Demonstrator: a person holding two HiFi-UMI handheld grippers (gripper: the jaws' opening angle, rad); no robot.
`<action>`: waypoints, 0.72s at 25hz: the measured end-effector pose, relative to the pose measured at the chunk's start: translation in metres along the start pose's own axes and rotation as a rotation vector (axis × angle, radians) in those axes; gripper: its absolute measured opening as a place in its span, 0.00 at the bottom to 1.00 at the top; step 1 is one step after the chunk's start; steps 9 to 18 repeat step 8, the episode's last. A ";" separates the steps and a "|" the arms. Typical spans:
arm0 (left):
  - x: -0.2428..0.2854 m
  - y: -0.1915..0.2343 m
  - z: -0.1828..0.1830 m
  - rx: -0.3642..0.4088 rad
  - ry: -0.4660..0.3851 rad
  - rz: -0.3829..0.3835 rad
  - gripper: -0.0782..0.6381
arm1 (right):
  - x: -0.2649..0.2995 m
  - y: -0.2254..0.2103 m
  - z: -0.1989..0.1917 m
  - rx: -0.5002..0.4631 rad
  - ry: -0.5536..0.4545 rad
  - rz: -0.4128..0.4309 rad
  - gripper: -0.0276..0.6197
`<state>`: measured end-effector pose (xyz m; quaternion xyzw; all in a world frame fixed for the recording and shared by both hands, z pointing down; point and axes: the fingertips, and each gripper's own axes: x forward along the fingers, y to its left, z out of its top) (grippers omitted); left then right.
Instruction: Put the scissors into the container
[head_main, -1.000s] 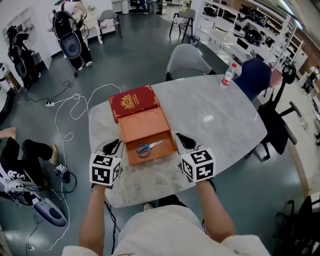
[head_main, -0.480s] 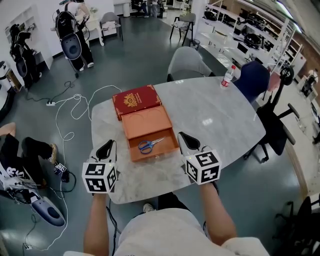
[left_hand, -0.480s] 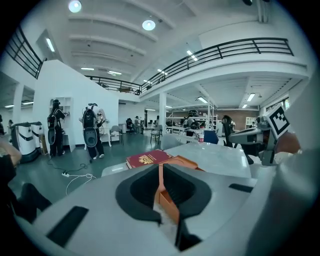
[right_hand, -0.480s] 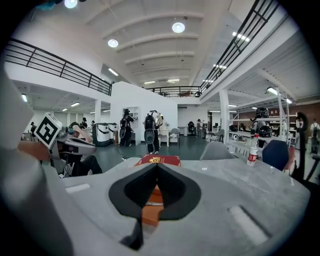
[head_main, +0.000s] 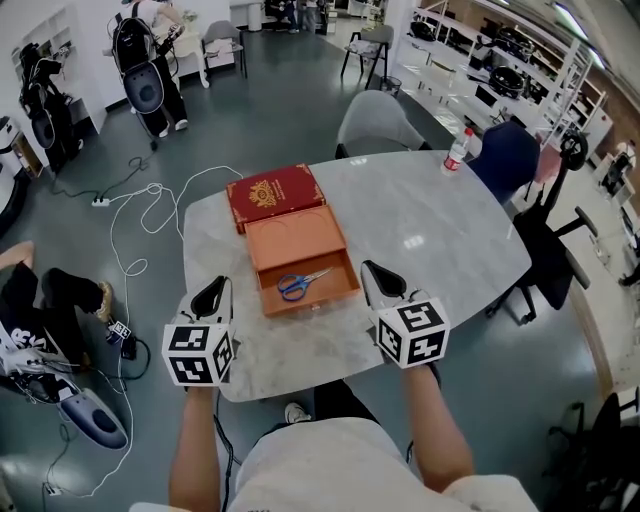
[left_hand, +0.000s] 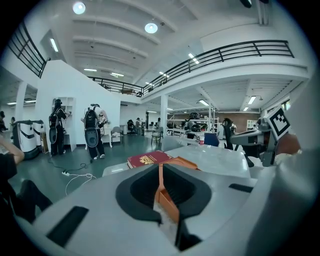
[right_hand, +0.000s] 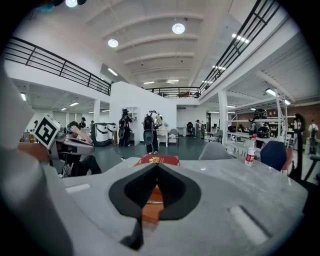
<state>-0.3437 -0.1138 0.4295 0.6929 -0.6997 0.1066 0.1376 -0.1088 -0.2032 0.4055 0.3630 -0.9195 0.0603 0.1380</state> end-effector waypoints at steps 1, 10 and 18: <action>0.000 0.000 0.000 0.002 0.001 0.000 0.15 | 0.000 0.000 0.000 0.000 0.000 0.000 0.05; -0.001 -0.002 0.001 0.020 0.006 -0.005 0.15 | -0.003 0.001 0.000 0.003 -0.001 -0.006 0.05; -0.001 -0.002 0.001 0.020 0.006 -0.005 0.15 | -0.003 0.001 0.000 0.003 -0.001 -0.006 0.05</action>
